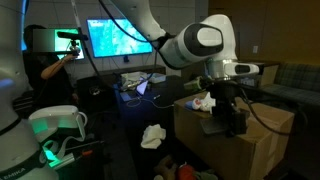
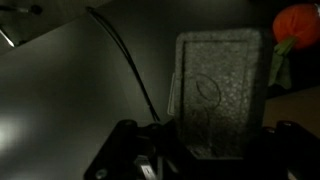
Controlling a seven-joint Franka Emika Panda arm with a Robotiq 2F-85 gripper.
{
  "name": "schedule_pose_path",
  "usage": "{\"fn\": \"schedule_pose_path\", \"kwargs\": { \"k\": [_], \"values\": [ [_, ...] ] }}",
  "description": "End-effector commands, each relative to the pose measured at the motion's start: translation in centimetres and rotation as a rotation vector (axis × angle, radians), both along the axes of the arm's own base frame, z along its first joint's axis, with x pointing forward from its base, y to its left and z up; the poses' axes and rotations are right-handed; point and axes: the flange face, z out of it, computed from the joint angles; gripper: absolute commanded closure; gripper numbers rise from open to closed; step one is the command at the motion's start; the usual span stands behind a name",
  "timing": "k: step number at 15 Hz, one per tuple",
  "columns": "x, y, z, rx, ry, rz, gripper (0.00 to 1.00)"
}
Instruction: Swap the things on the table with the things on the box
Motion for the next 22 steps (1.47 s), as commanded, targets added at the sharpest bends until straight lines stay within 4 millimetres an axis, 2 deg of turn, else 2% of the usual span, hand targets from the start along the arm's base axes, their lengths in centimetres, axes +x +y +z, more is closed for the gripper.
{"fn": "schedule_pose_path", "kwargs": {
  "k": [1, 4, 6, 9, 10, 15, 18, 22],
  "values": [
    [2.4, 5.4, 5.0, -0.023, -0.044, 0.143, 0.86],
    [5.1, 10.9, 6.8, 0.002, -0.092, 0.265, 0.86],
    [6.6, 14.5, 7.4, 0.025, -0.114, 0.346, 0.86],
    [8.4, 19.0, 7.5, 0.045, -0.142, 0.45, 0.86],
    [9.2, 20.5, 7.0, 0.051, -0.145, 0.48, 0.86],
    [12.1, 25.4, 5.4, 0.125, -0.205, 0.585, 0.86],
    [13.9, 27.3, 4.3, 0.181, -0.259, 0.608, 0.86],
    [15.9, 28.9, 3.3, 0.256, -0.306, 0.619, 0.86]
  ]
}}
